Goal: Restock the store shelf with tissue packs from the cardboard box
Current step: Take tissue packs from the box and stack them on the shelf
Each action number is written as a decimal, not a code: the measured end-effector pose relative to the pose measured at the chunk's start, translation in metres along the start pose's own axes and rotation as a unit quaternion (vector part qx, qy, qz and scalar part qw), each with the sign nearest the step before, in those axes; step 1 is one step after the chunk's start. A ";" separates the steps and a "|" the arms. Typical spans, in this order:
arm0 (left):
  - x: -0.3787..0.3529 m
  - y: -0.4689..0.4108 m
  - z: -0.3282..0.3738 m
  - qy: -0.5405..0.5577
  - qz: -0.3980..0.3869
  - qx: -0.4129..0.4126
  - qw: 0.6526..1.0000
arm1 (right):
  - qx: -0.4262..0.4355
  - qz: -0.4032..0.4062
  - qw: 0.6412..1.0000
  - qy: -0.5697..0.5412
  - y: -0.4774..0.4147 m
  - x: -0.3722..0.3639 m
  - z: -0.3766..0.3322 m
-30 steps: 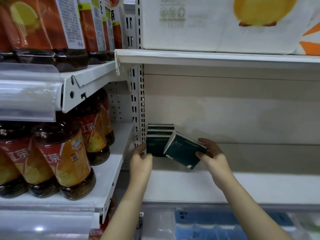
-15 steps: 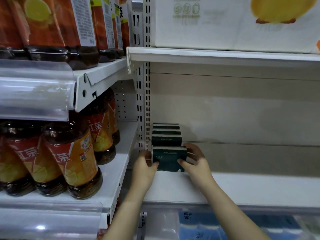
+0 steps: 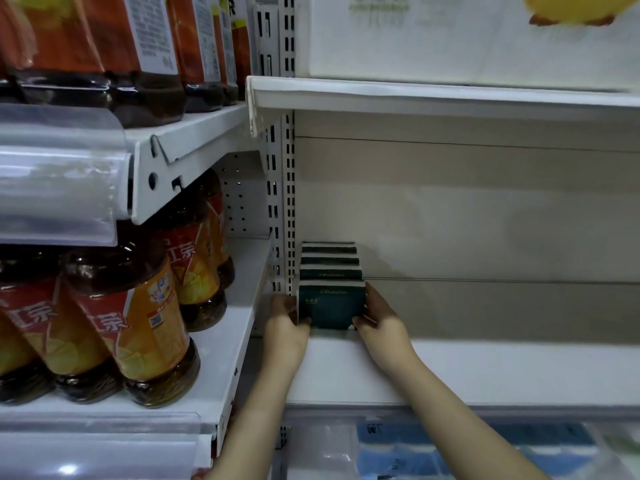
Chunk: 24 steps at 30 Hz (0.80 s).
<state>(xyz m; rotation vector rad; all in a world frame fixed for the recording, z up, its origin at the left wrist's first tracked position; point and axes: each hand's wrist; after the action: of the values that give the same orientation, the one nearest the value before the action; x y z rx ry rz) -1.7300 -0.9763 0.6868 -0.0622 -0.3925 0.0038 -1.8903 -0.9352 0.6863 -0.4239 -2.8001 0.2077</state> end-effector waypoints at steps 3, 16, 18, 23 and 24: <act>-0.001 -0.004 0.000 0.010 -0.012 -0.005 1.000 | -0.004 -0.001 1.000 0.011 -0.003 -0.002 -0.003; -0.001 -0.009 0.000 0.004 -0.042 -0.017 0.999 | -0.040 -0.018 0.998 0.039 -0.008 -0.002 -0.002; -0.001 -0.008 -0.001 -0.014 -0.024 -0.042 0.999 | -0.051 -0.028 0.998 0.033 -0.007 0.000 -0.004; 0.005 0.006 0.009 -0.040 0.035 -0.107 0.993 | -0.112 -0.030 0.992 -0.052 0.006 0.011 -0.023; 0.006 0.010 0.013 -0.044 0.049 -0.130 0.989 | -0.105 -0.014 0.992 -0.074 0.008 0.014 -0.027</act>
<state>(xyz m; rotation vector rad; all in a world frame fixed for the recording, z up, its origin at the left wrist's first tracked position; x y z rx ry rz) -1.7294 -0.9655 0.7009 -0.3389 -0.4753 0.0528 -1.8922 -0.9211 0.7142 -0.4323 -2.9843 -0.0654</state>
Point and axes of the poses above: each hand's wrist, its own y-axis away from the middle knuckle, its own x-axis out of the back of the hand, z = x × y, and after that the axes turned 3 degrees about -y, right-handed
